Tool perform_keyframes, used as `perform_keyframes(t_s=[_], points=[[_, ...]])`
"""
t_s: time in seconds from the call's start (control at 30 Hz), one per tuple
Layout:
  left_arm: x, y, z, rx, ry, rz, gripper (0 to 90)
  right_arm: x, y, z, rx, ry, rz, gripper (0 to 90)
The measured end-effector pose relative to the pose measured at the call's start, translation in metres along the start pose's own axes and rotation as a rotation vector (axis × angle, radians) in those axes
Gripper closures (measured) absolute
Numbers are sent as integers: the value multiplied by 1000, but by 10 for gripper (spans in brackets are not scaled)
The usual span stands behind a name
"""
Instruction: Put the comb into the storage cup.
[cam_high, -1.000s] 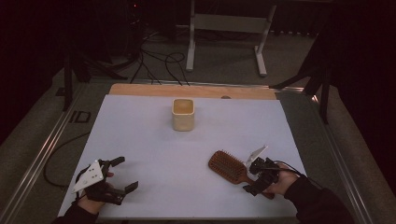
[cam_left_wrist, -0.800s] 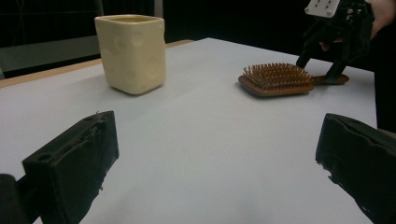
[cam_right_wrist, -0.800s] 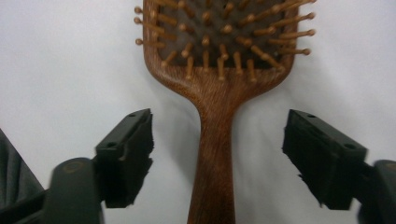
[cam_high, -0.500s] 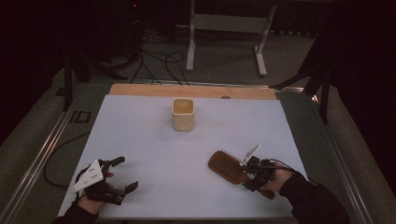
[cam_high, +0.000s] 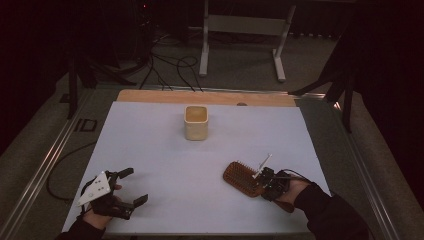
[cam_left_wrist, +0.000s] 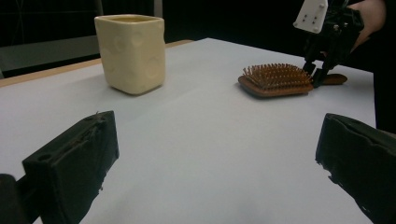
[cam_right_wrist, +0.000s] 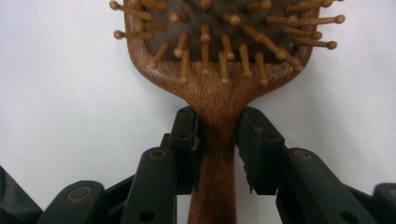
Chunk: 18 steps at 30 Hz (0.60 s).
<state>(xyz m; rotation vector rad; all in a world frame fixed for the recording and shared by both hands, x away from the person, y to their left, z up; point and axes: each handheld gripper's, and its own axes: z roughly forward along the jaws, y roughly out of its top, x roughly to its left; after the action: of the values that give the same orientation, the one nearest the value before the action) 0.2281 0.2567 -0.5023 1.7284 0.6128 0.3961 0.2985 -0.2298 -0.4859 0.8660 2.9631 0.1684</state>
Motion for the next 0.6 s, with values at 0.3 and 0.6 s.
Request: perform_keyframes(t_s=[0.3, 0.6], points=[[0, 0, 0, 3, -4, 3, 1, 2, 2, 1, 19, -8, 23, 718], [0, 0, 0, 6, -4, 3, 1, 7, -5, 1, -35, -41, 30, 732]])
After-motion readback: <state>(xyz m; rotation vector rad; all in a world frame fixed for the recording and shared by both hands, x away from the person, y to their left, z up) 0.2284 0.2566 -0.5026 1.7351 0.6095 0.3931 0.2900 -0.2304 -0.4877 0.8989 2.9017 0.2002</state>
